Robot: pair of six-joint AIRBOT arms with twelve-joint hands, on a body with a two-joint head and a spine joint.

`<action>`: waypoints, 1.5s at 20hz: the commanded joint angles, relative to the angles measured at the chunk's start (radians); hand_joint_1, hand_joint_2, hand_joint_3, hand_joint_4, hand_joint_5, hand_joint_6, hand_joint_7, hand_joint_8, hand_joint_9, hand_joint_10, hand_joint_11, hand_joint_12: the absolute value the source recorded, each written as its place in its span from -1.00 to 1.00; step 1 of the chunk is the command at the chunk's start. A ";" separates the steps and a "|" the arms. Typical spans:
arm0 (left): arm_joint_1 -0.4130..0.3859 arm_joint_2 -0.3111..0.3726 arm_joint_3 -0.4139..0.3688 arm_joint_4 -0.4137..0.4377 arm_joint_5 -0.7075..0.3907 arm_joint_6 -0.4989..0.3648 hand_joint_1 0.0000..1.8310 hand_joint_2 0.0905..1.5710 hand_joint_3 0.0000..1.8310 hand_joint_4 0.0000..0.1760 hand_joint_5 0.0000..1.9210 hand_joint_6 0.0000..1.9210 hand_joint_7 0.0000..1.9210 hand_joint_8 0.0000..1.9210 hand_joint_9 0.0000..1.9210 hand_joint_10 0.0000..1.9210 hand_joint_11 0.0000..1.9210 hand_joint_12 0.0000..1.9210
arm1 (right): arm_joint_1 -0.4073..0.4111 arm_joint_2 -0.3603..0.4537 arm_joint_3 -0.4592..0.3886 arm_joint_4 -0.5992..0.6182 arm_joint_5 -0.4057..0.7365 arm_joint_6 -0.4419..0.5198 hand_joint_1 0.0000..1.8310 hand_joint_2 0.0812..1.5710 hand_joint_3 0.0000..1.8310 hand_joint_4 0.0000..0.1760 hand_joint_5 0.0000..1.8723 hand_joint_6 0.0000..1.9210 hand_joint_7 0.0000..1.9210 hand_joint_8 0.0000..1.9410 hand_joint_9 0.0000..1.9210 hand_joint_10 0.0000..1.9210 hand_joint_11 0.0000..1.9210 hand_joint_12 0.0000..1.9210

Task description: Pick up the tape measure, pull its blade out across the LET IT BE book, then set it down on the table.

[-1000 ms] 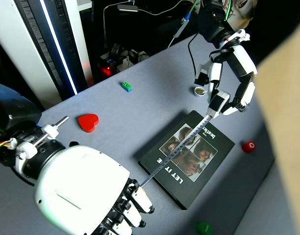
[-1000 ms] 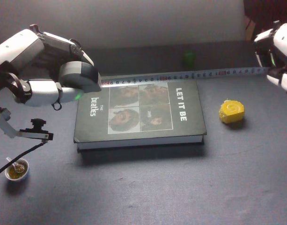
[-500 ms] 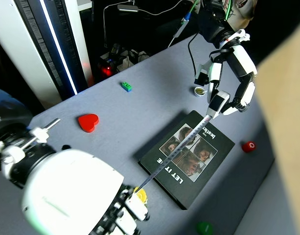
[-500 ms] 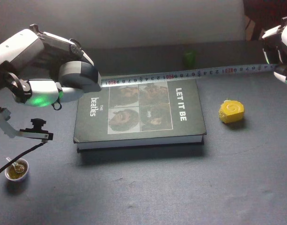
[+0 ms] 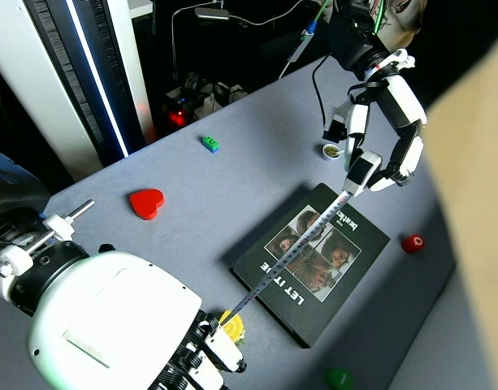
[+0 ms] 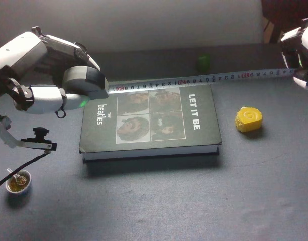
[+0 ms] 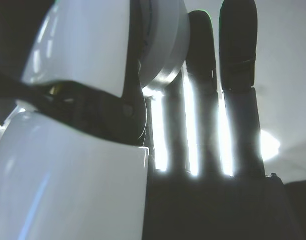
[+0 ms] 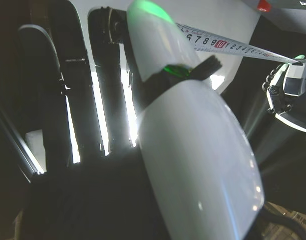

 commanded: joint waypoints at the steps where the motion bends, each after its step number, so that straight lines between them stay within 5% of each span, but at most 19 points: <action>1: -0.009 0.018 0.005 -0.006 -0.114 0.003 0.51 0.35 -1.00 -1.00 0.11 -0.30 0.05 -0.07 -0.02 0.31 -0.09 0.04 | 0.000 0.018 0.010 -0.038 0.119 -0.008 0.28 0.52 -1.00 -1.00 -0.26 0.44 -0.05 0.17 -0.08 -0.33 -0.38 0.37; 9: -0.006 0.020 0.004 -0.005 -0.109 0.004 0.51 0.36 -1.00 -1.00 0.13 -0.37 0.02 0.02 -0.05 0.32 -0.04 0.02 | -0.002 0.017 0.010 -0.044 0.121 -0.007 0.28 0.53 -1.00 -1.00 -0.26 0.45 -0.06 0.18 -0.08 -0.28 -0.34 0.39; 10: -0.005 0.020 0.003 -0.005 -0.109 0.004 0.51 0.36 -1.00 -1.00 0.13 -0.38 0.02 0.02 -0.05 0.32 -0.05 0.01 | -0.004 0.016 0.010 -0.049 0.121 -0.006 0.43 0.50 -1.00 -1.00 -0.26 0.42 -0.06 0.10 -0.16 0.31 -0.33 0.40; 11: -0.005 0.020 0.002 -0.005 -0.109 0.005 0.51 0.36 -1.00 -1.00 0.14 -0.38 0.01 0.03 -0.05 0.33 -0.05 0.01 | -0.007 0.014 0.010 -0.056 0.121 -0.003 0.46 0.50 -1.00 -1.00 -0.28 0.43 -0.07 0.10 -0.19 0.45 -0.33 0.41; 12: -0.005 0.020 0.002 -0.005 -0.109 0.005 0.51 0.36 -1.00 -1.00 0.14 -0.39 0.01 0.03 -0.05 0.33 -0.05 0.01 | -0.009 0.014 0.010 -0.057 0.121 -0.002 0.30 0.54 -1.00 -1.00 -0.29 0.50 -0.10 0.19 -0.20 0.07 -0.34 0.40; 14: -0.005 0.019 0.002 -0.005 -0.109 0.005 0.51 0.36 -1.00 -1.00 0.15 -0.39 0.01 0.03 -0.05 0.33 -0.06 0.01 | -0.010 0.013 0.010 -0.057 0.121 -0.002 0.24 0.58 -1.00 -0.94 -0.30 0.56 -0.17 0.29 -0.21 -0.28 -0.43 0.38; 15: -0.004 0.020 0.001 -0.005 -0.109 0.005 0.51 0.36 -1.00 -1.00 0.14 -0.39 0.01 0.03 -0.05 0.33 -0.06 0.01 | -0.010 0.012 0.010 -0.059 0.120 -0.002 0.08 0.61 -1.00 -0.97 -0.29 0.52 -0.25 -0.28 -0.24 -0.36 -0.48 0.36; 16: -0.003 0.020 0.001 -0.005 -0.109 0.005 0.51 0.36 -1.00 -1.00 0.14 -0.39 0.01 0.03 -0.05 0.33 -0.06 0.01 | -0.012 0.012 0.010 -0.061 0.120 -0.002 -0.03 0.56 -1.00 -1.00 -0.38 -0.19 -0.23 -0.55 -0.26 -0.42 -0.51 0.33; 17: -0.003 0.020 0.001 -0.005 -0.109 0.005 0.51 0.36 -1.00 -1.00 0.14 -0.39 0.01 0.03 -0.05 0.33 -0.06 0.01 | -0.015 0.010 0.010 -0.064 0.119 -0.001 -0.08 0.52 -1.00 -1.00 -0.36 -0.58 -0.20 -0.77 -0.27 -0.57 -0.56 0.29; 19: -0.001 0.020 0.001 -0.005 -0.109 0.005 0.51 0.36 -1.00 -1.00 0.15 -0.39 0.01 0.03 -0.05 0.32 -0.06 0.01 | -0.026 0.005 0.008 -0.065 0.114 -0.001 -0.15 0.47 -1.00 -1.00 -0.34 -0.90 -0.22 -0.97 -0.31 -0.84 -0.68 0.22; 21: 0.002 0.020 0.001 -0.005 -0.109 0.007 0.51 0.36 -1.00 -1.00 0.15 -0.39 0.01 0.03 -0.05 0.32 -0.06 0.01 | -0.034 -0.001 0.006 -0.075 0.113 -0.001 -0.25 0.46 -1.00 -1.00 -0.40 -0.99 -0.35 -1.00 -0.42 -0.97 -0.82 0.16; 23: 0.002 0.020 0.001 -0.005 -0.108 0.009 0.51 0.36 -1.00 -1.00 0.15 -0.39 0.01 0.03 -0.05 0.32 -0.06 0.01 | -0.033 -0.006 -0.005 -0.075 0.116 0.003 -0.55 0.40 -1.00 -1.00 -0.62 -1.00 -0.61 -1.00 -0.68 -1.00 -0.99 0.01; 25: 0.004 0.017 0.006 -0.005 -0.098 0.009 0.51 0.36 -1.00 -1.00 0.15 -0.39 0.01 0.03 -0.05 0.32 -0.06 0.01 | -0.028 -0.007 -0.033 -0.085 0.121 0.008 -0.96 0.29 -1.00 -1.00 -0.92 -1.00 -0.91 -0.99 -0.94 -1.00 -1.00 -0.51; 30: 0.009 -0.007 0.072 -0.010 -0.089 -0.007 0.51 0.36 -1.00 -1.00 0.16 -0.39 0.01 0.03 -0.05 0.32 -0.06 0.01 | 0.000 0.008 -0.143 -0.190 0.098 0.057 -1.00 0.23 -1.00 -1.00 -1.00 -1.00 -1.00 -1.00 -1.00 -1.00 -1.00 -0.93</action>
